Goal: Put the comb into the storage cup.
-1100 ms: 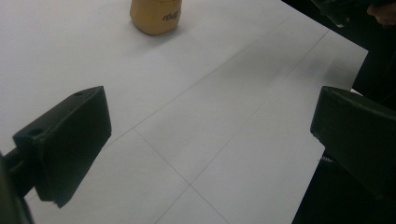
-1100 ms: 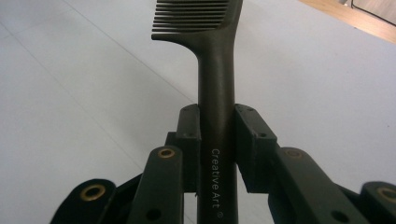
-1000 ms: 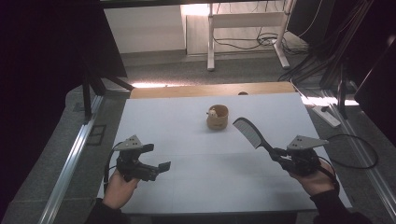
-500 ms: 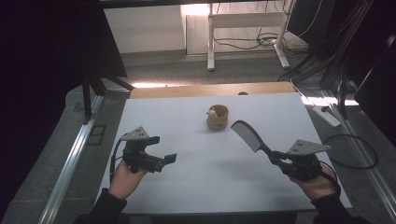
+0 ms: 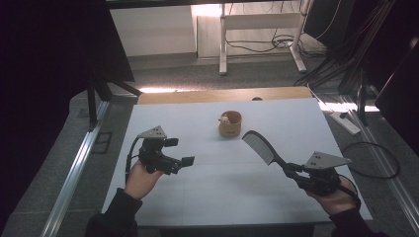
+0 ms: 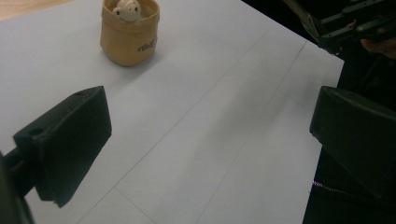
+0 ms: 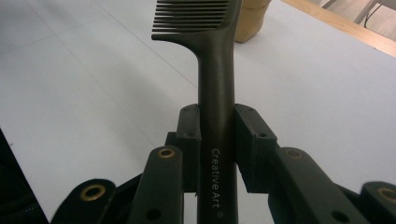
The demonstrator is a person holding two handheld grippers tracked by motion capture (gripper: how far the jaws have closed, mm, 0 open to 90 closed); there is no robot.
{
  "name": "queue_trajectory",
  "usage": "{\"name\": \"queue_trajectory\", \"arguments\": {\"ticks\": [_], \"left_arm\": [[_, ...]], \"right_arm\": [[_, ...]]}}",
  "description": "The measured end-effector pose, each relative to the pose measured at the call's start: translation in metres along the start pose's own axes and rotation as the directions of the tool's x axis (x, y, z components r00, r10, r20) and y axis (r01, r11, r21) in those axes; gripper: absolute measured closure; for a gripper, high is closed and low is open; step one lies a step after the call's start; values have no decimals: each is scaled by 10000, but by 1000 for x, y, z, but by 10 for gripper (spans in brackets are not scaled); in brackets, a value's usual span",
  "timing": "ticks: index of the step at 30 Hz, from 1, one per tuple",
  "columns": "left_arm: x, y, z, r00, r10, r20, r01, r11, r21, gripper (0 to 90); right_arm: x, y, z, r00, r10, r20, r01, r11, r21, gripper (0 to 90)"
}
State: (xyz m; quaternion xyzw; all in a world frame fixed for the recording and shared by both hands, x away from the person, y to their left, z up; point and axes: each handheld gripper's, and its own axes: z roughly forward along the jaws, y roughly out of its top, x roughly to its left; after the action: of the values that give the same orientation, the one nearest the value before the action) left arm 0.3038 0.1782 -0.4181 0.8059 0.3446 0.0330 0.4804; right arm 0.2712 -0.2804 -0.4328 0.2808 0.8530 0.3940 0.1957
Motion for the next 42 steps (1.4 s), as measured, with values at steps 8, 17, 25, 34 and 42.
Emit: {"name": "queue_trajectory", "arguments": {"ticks": [8, 17, 25, 34, 42], "left_arm": [[0, 13, 11, 9994, 213, 290, -218, 9996, 163, 0], [-1, 19, 21, 9970, 31, 769, -31, 10000, 4, 0], [-1, 18, 21, 9943, -249, 1036, 257, 9996, -67, 0], [-6, 20, 28, 9905, -448, 1301, 425, 9989, 204, 0], [-12, 25, 32, 9867, -493, 1547, 472, 9987, 171, 0]], "right_arm": [[5, -2, 1, 9997, -218, -96, 218, 9997, 61, 725], [11, -2, 4, 9991, -344, -231, 346, 9994, 62, 725], [17, 0, 8, 9977, -568, -361, 569, 9984, 34, 725], [24, 2, 13, 9943, -929, -515, 927, 9957, -54, 725], [33, 4, 18, 9899, -1273, -624, 1263, 9918, -206, 725]]}}
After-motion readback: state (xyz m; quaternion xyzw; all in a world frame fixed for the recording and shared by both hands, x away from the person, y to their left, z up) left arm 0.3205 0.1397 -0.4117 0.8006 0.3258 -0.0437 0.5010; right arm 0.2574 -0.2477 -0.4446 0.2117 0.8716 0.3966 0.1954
